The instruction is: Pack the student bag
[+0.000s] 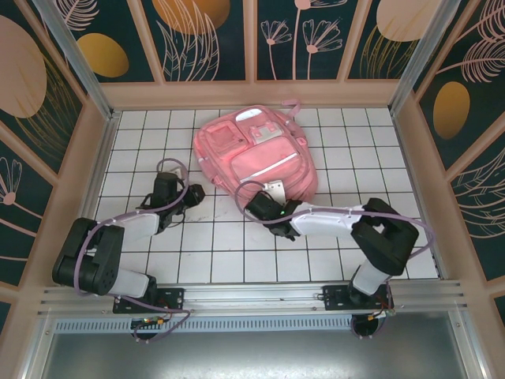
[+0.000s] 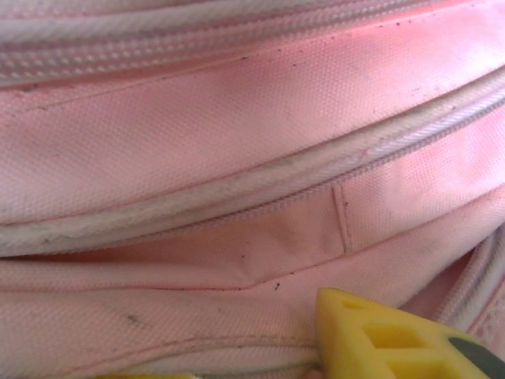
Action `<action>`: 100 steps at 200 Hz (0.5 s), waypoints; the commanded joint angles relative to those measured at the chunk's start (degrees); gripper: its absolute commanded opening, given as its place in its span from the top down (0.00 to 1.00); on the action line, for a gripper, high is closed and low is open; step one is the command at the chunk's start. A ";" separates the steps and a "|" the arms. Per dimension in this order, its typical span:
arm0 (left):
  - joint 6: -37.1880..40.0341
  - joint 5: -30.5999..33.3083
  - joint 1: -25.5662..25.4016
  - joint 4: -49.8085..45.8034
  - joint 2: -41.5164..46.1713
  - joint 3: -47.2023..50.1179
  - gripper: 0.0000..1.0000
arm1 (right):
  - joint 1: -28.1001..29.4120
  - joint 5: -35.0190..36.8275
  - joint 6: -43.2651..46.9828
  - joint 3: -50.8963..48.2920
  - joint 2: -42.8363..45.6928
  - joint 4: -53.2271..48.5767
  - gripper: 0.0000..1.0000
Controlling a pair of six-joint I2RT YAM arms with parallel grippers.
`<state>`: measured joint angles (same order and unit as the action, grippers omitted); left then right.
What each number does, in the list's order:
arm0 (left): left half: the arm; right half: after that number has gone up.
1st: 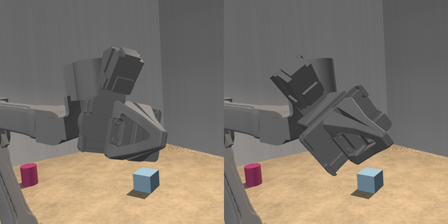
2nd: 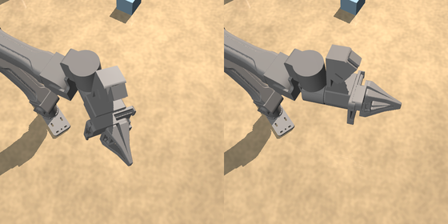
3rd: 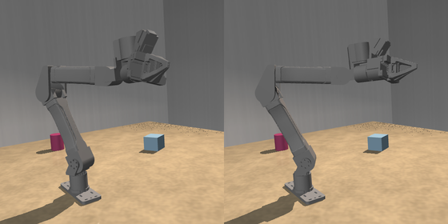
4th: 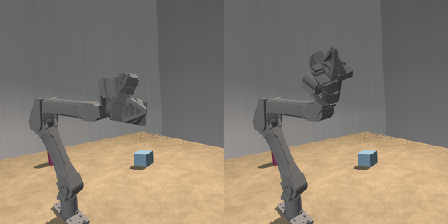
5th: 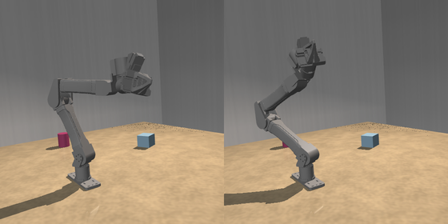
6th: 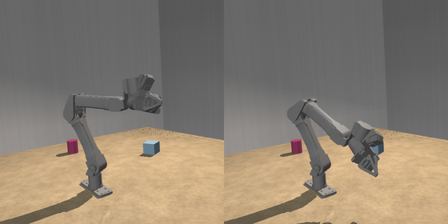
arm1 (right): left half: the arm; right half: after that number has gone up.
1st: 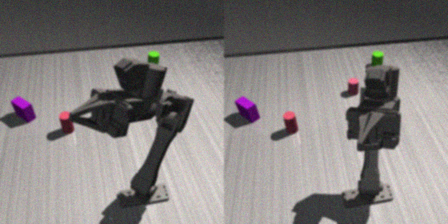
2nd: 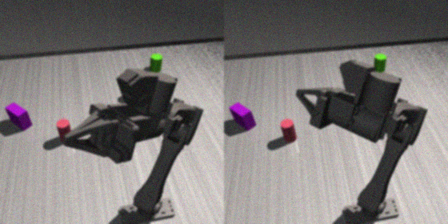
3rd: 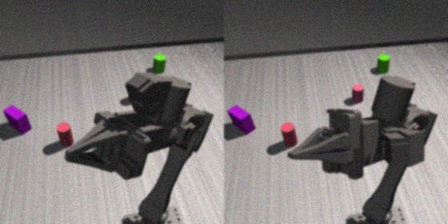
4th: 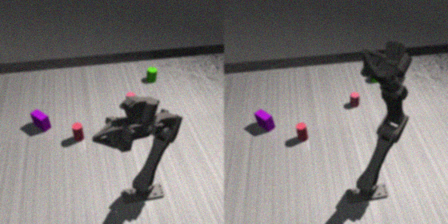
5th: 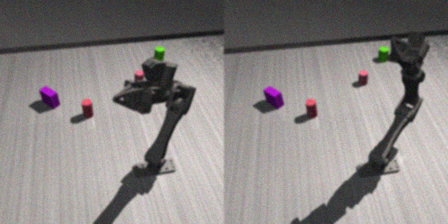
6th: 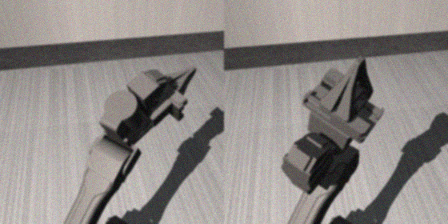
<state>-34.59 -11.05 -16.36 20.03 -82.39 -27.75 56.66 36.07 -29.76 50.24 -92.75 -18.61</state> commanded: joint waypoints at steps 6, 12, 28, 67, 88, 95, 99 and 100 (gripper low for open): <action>6.16 4.36 -4.34 4.23 -0.42 0.09 0.63 | -1.61 -2.49 1.19 -1.58 3.72 4.46 0.56; 6.77 5.72 -5.12 4.45 -0.68 0.15 0.62 | -1.87 -3.21 1.23 -1.85 4.12 4.94 0.56; 8.28 9.85 -7.50 4.69 -2.02 -0.48 0.61 | -2.64 -5.37 1.37 -2.48 5.22 6.15 0.56; 8.94 18.10 -11.77 6.80 -6.50 -2.49 0.65 | -4.57 -9.40 1.35 -4.59 8.73 8.81 0.55; 8.61 17.31 -11.85 8.02 -9.09 -3.66 0.67 | -5.20 -10.50 1.48 -5.06 9.86 9.46 0.55; 8.57 16.92 -11.90 8.40 -9.89 -4.27 0.67 | -5.32 -10.77 1.52 -5.15 10.02 9.58 0.55; 8.55 16.81 -11.89 8.63 -10.33 -4.53 0.67 | -5.41 -10.78 1.63 -5.15 10.07 9.60 0.55; 8.52 16.79 -11.92 8.71 -10.42 -4.56 0.67 | -5.42 -10.86 1.63 -5.15 10.06 9.62 0.55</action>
<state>-27.09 3.77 -28.10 24.86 -90.43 -29.85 52.29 25.85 -27.70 45.54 -85.01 -12.60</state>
